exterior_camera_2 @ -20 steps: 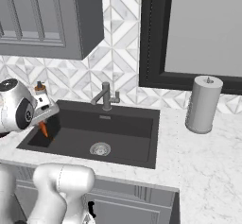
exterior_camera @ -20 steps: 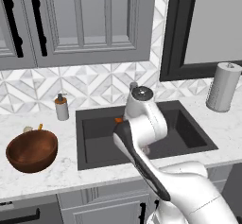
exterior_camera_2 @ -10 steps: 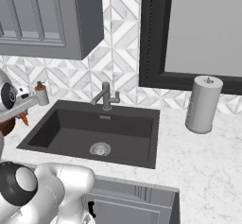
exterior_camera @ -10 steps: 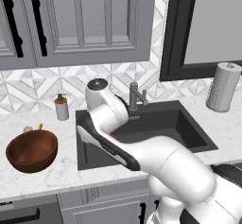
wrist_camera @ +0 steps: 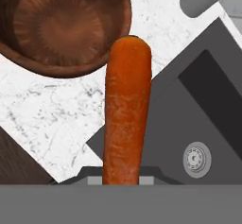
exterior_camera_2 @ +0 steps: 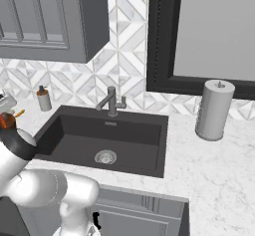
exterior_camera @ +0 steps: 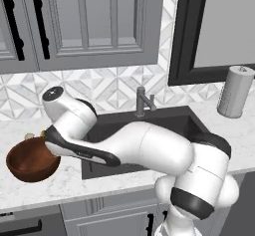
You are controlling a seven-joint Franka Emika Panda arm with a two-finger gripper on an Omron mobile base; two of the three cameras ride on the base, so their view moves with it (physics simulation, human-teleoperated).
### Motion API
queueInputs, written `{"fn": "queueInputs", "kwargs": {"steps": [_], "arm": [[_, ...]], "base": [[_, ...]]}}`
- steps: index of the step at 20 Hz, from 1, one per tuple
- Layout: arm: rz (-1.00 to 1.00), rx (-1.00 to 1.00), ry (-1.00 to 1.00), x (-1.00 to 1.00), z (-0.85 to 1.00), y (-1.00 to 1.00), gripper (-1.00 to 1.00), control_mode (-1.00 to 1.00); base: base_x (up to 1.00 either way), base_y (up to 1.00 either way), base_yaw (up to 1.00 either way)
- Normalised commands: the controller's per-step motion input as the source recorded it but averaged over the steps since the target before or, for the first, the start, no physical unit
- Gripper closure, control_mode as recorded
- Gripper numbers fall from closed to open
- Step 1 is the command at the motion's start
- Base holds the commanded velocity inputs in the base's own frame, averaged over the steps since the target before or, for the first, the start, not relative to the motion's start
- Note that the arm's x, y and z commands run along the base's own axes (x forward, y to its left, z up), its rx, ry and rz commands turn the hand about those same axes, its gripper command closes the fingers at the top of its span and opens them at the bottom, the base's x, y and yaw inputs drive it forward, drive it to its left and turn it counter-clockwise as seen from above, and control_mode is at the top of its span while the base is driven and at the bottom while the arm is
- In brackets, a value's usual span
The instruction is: Pick the carrot from the sink and place it in the bowl. Then pick the bowl and place it in the microwave. Then close the microwave door and press the start button.
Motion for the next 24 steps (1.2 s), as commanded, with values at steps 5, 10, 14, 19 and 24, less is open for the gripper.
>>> {"fn": "queueInputs", "kwargs": {"steps": [5, 10, 14, 19, 24], "arm": [[-0.06, -0.1, 0.0, 0.0, -0.07, 0.8, 1.0, -1.0], [-0.11, -0.04, 0.0, 0.01, -0.03, 0.52, 1.0, -1.0], [-0.04, 0.0, 0.02, 0.21, -0.2, 0.15, 1.0, -1.0], [0.0, 0.0, 0.1, 0.58, -0.37, 0.12, 1.0, -1.0], [0.0, 0.03, 0.02, 0.18, -0.46, 0.1, 1.0, -1.0]], "base": [[0.0, 0.0, 0.0], [0.0, 0.0, 0.0], [0.0, 0.0, 0.0], [0.0, 0.0, 0.0], [0.0, 0.0, 0.0]]}}
